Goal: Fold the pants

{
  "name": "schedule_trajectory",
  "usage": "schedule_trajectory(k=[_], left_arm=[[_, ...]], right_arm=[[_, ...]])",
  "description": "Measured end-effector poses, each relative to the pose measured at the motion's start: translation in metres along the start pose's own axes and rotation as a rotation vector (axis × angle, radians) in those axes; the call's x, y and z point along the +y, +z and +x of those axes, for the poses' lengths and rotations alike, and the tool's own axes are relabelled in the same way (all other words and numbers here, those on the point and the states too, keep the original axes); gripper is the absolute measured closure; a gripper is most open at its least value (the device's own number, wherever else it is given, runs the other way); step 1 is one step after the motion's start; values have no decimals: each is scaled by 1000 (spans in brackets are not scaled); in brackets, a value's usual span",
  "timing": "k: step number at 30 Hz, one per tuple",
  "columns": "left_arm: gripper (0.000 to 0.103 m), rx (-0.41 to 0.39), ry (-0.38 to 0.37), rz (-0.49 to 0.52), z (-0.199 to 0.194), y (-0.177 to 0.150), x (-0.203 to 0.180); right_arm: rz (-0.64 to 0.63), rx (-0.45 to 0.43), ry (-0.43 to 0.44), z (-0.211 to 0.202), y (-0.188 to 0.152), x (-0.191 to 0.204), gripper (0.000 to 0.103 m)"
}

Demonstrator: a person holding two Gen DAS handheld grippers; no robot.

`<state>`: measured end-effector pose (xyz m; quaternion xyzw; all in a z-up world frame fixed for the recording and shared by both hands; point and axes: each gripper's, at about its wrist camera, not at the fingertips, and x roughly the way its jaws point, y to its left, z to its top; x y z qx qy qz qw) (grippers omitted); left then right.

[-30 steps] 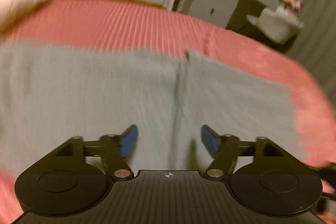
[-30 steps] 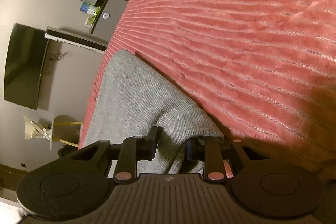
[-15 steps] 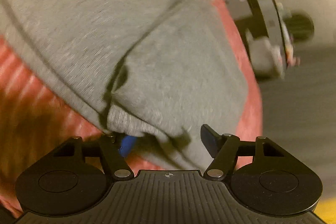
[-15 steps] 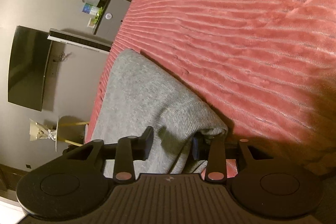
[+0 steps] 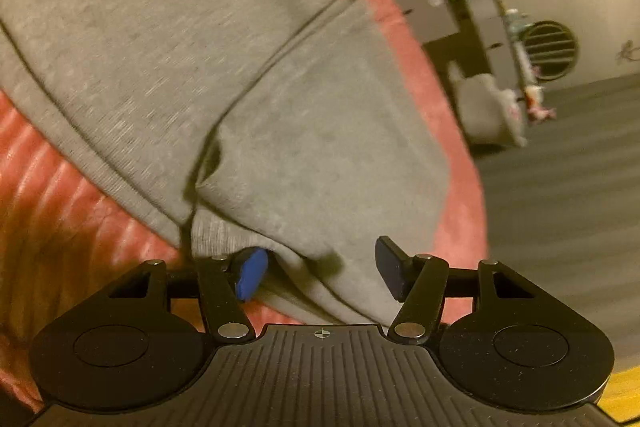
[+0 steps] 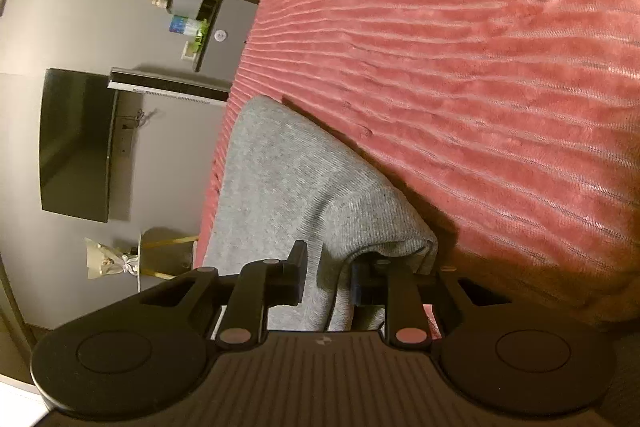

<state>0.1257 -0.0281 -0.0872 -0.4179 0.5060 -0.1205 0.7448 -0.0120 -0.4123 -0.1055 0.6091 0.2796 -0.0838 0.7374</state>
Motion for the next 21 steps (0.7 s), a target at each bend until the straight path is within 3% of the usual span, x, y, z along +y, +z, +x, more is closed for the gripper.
schedule_trajectory(k=[4,7,11,13,21], left_arm=[[48,14,39,-16,6,-4,2],[49,-9,53,-15,0,-5,-4],[56,-16,53,-8,-1,1,-13],[75,-19,74,25,-3,4,-12],[88,-23,121,116,-9,4,-12]], right_arm=[[17,9,1,2,1,-3,80],[29,31,2,5,2,-4,75],[-27,35,-30,8,1,3,76],[-56,35,-41,8,-1,7,87],[-30,33,-41,5,-1,3,92]])
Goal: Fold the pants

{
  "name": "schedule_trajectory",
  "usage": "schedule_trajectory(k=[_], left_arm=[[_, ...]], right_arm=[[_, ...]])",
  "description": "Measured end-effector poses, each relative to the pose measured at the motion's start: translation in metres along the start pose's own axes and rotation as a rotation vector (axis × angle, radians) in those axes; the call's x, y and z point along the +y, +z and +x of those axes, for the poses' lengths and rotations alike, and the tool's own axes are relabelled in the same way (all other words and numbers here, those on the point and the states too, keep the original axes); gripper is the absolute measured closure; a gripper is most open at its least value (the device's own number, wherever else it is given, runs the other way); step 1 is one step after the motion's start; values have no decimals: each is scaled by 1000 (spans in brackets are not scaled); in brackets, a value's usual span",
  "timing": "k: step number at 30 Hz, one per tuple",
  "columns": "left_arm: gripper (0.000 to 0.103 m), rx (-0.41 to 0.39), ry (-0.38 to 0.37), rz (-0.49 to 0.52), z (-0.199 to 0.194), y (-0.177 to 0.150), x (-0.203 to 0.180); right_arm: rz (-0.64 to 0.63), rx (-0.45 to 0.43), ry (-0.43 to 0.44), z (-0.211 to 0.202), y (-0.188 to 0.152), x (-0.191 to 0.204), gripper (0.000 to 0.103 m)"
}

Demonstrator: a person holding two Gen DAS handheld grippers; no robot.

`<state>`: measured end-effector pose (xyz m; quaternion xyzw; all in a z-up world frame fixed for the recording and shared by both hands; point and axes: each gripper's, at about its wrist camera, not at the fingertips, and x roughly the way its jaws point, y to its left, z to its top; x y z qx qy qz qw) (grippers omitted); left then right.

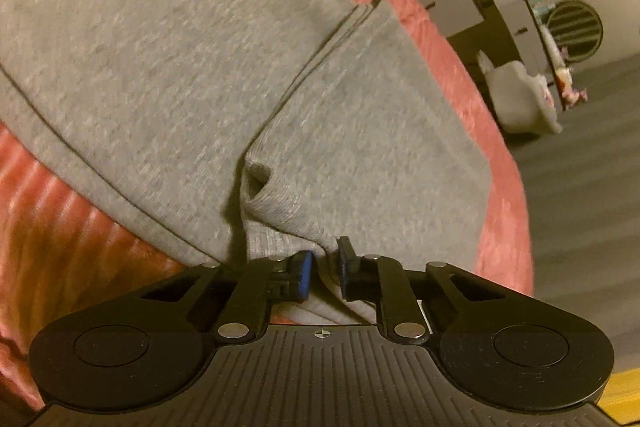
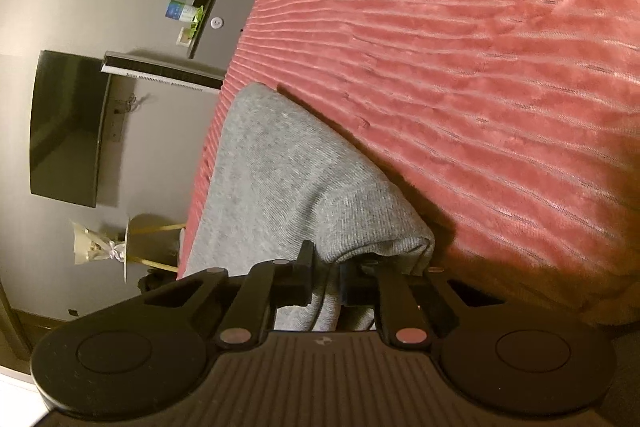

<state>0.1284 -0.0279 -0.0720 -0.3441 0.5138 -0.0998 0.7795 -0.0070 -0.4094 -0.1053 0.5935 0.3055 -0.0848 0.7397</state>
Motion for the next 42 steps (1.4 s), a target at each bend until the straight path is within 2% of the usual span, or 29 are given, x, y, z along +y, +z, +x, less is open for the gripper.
schedule_trajectory(k=[5,11,15,18,19,20,22,24,25,26,27,28,29,30,32,34,36,39,42], left_arm=[[92,-61,14,118,-15,-4,-11],[92,-207,24,332,-51,-13,-35],[91,-273,84,442,-57,-31,-39],[88,-162,197,390,-35,-39,-22],[83,-140,233,383,-30,-40,-18],[83,-140,237,370,-31,-41,-14],[78,-166,229,354,-42,-40,-14],[77,-191,217,332,-55,-39,-12],[71,-207,222,313,-61,-39,-10],[64,-254,263,299,-68,-40,-7],[50,-319,332,289,-76,-43,-6],[48,-372,393,277,-83,-46,-5],[48,-411,416,255,-90,-46,-2],[47,-432,388,237,-95,-44,0],[42,-400,332,263,-94,-37,-5],[41,-360,311,286,-86,-29,-12],[41,-367,279,302,-81,-26,-15],[41,-352,252,287,-78,-22,-11],[45,-270,208,280,-70,-19,-9]], right_arm=[[-13,0,-5,-5,-2,1,92],[-49,10,27,-9,-6,5,92],[-97,9,10,-11,-9,12,91],[-107,38,-105,-7,-10,15,91],[-118,38,-157,-7,-10,16,88],[-132,35,-191,-9,-11,18,84],[-174,37,-241,-14,-12,23,73],[-208,39,-284,-22,-15,22,63],[-229,28,-292,-29,-17,24,63],[-249,21,-292,-36,-17,24,63],[-272,16,-298,-42,-17,26,63],[-298,4,-299,-49,-18,27,63],[-324,-9,-298,-54,-18,29,63],[-341,-11,-304,-59,-18,30,63],[-357,-12,-293,-66,-18,32,63],[-400,-24,-251,-68,-18,38,64],[-459,-42,-259,-64,-23,52,65],[-551,-64,-178,-62,-32,71,67],[-604,-64,-108,-51,-35,81,67]])
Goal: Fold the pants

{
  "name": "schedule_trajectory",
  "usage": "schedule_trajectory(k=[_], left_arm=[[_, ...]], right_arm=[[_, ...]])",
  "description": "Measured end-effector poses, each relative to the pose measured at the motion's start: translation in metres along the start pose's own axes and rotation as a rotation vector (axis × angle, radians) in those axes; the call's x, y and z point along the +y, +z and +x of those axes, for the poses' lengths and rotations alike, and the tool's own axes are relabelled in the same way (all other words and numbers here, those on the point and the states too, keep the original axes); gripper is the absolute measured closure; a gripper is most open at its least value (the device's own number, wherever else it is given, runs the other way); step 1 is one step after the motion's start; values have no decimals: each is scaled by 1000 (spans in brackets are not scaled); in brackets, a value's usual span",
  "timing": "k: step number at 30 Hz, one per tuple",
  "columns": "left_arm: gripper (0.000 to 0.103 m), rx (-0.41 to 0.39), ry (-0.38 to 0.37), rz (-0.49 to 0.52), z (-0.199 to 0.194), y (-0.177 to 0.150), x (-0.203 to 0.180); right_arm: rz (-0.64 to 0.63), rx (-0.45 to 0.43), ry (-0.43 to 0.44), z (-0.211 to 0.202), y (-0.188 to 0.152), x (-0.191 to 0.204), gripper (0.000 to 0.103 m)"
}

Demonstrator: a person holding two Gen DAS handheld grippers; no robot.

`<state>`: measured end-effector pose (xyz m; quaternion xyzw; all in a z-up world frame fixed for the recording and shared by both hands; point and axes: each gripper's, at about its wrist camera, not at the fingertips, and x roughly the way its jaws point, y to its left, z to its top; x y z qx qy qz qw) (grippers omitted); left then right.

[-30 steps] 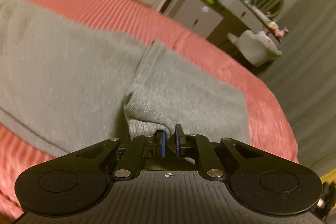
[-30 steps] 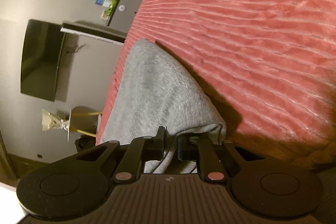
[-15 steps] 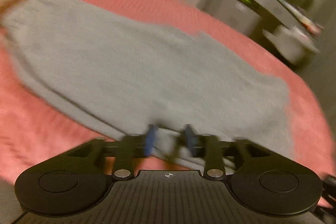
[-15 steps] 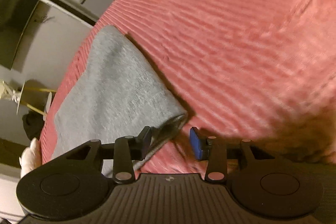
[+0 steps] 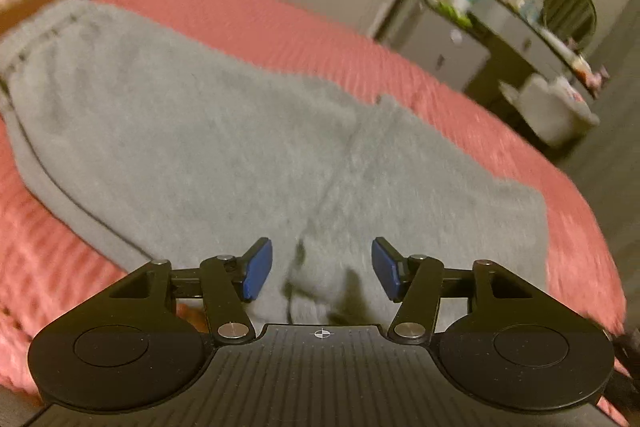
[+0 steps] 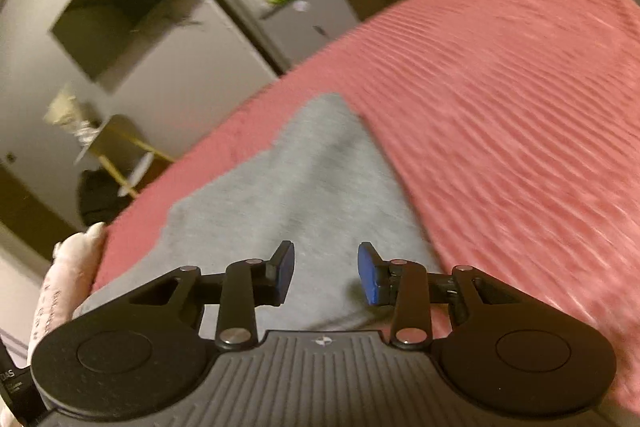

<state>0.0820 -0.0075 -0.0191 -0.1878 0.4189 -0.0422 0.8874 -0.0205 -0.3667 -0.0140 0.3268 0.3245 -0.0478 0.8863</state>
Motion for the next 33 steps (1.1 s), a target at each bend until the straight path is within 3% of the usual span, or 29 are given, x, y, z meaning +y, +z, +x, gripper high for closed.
schedule_trajectory(k=[3,5,6,8,9,10,13,15,20,21,22,24,26,32,33], left_arm=[[45,86,-32,-10,3,-14,4],[44,153,-94,-60,4,-22,12],[44,177,-116,-104,7,-24,17],[43,165,-119,-187,8,-24,28],[41,146,-117,-215,8,-22,32],[39,134,-118,-223,8,-21,33],[39,125,-111,-221,10,-20,33],[39,104,-117,-232,7,-21,33],[32,47,-119,-311,-3,-18,45],[32,48,-123,-327,-4,-18,48],[32,51,-127,-338,-4,-18,50],[32,57,-141,-340,-5,-18,50],[32,65,-159,-316,-6,-18,48],[33,110,-149,-242,-1,-23,38],[33,123,-162,-235,0,-23,36]], right_arm=[[33,66,53,34,-3,-11,59],[139,191,27,59,-7,-27,59],[181,192,56,59,-5,-33,59],[233,179,111,48,-3,-38,51],[277,199,161,44,-6,-39,37],[317,238,215,43,-12,-40,30],[347,328,267,54,-33,-34,30],[353,371,253,66,-40,-26,33],[370,410,354,83,-48,0,33],[351,410,336,86,-49,6,38],[342,415,305,91,-50,9,51],[375,414,292,95,-50,8,54],[439,393,292,97,-52,6,65],[512,273,207,83,-51,-21,66],[536,266,212,83,-53,-28,73]])
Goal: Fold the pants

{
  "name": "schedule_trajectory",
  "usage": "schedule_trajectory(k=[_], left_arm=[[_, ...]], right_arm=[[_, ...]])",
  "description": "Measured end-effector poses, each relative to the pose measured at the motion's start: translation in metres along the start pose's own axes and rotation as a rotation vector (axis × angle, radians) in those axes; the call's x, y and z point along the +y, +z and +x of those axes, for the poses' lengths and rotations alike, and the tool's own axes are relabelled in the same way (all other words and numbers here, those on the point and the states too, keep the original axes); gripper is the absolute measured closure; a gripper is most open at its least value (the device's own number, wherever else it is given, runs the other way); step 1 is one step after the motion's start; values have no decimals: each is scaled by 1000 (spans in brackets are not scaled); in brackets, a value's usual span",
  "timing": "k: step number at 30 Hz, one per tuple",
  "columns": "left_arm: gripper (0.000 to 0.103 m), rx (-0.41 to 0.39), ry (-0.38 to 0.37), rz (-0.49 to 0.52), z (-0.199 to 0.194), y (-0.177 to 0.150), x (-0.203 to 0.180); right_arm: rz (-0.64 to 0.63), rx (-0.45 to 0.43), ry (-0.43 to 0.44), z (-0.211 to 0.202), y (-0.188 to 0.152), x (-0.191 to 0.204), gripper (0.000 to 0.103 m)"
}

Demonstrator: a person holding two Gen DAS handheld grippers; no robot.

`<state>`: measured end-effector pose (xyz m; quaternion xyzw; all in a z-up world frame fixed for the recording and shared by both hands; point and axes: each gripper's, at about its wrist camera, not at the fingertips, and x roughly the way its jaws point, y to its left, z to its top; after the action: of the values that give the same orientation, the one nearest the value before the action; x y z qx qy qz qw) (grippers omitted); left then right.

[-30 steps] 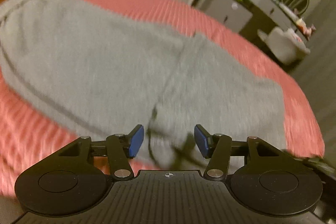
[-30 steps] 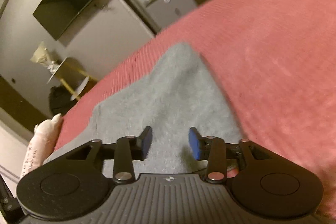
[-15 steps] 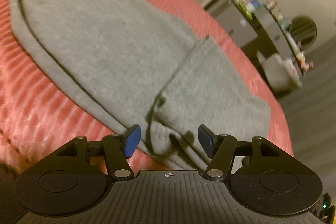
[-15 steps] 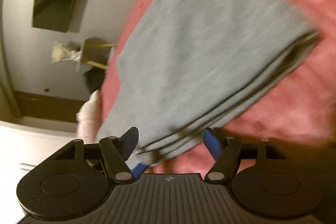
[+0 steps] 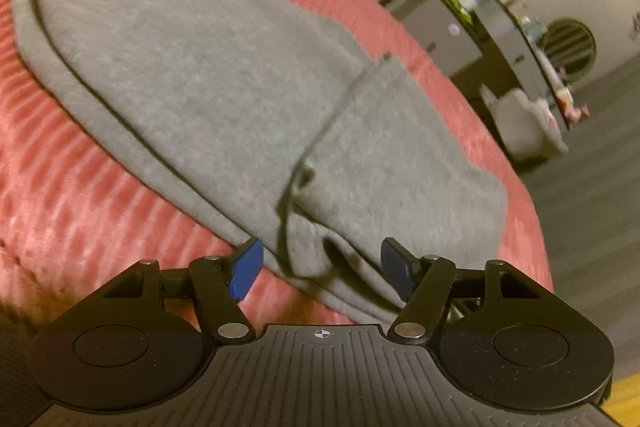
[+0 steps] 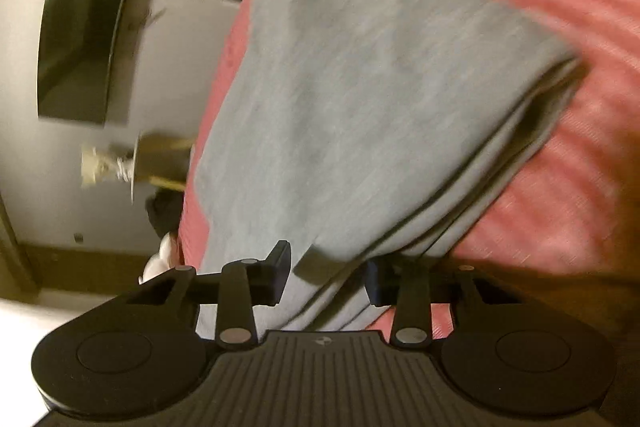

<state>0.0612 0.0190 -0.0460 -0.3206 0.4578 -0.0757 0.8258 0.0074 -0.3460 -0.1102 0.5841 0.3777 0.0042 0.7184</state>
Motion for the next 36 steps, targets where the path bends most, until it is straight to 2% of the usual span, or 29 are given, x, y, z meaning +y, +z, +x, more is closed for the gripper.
schedule_trajectory(k=[1,2,5,8,10,13,15,19,23,28,32,33,35,36], left_arm=[[33,10,-12,1,1,-1,-1],[33,22,-24,-1,3,-2,-1],[37,83,-75,-24,12,-4,1],[40,166,-172,-45,22,-6,1],[39,194,-188,-50,29,-6,-1],[35,142,-136,-63,34,-2,-4],[31,123,-153,-101,35,2,-4],[26,78,-209,-103,28,4,-6],[23,77,-253,-140,28,6,-3],[22,124,-213,-146,40,6,-3],[23,146,-211,-239,51,6,10],[26,144,-204,-260,53,8,12],[42,143,-187,-258,55,12,12],[63,142,-175,-243,57,15,12]], right_arm=[[26,-1,3,-1,3,-5,93],[31,-19,4,-2,6,-7,94],[10,-47,37,-11,7,-6,94],[-3,-60,57,-13,6,-2,94],[8,-59,66,-17,8,-5,94],[16,-63,85,-26,10,-10,94],[12,-68,92,-26,9,-5,94],[14,-66,114,-33,12,-7,94],[31,-64,150,-38,14,-10,94],[68,-52,169,-39,14,-16,94],[57,-52,174,-39,15,-13,94],[56,-52,175,-40,15,-14,94],[60,-48,174,-39,15,-15,94],[65,-46,175,-39,16,-16,94]])
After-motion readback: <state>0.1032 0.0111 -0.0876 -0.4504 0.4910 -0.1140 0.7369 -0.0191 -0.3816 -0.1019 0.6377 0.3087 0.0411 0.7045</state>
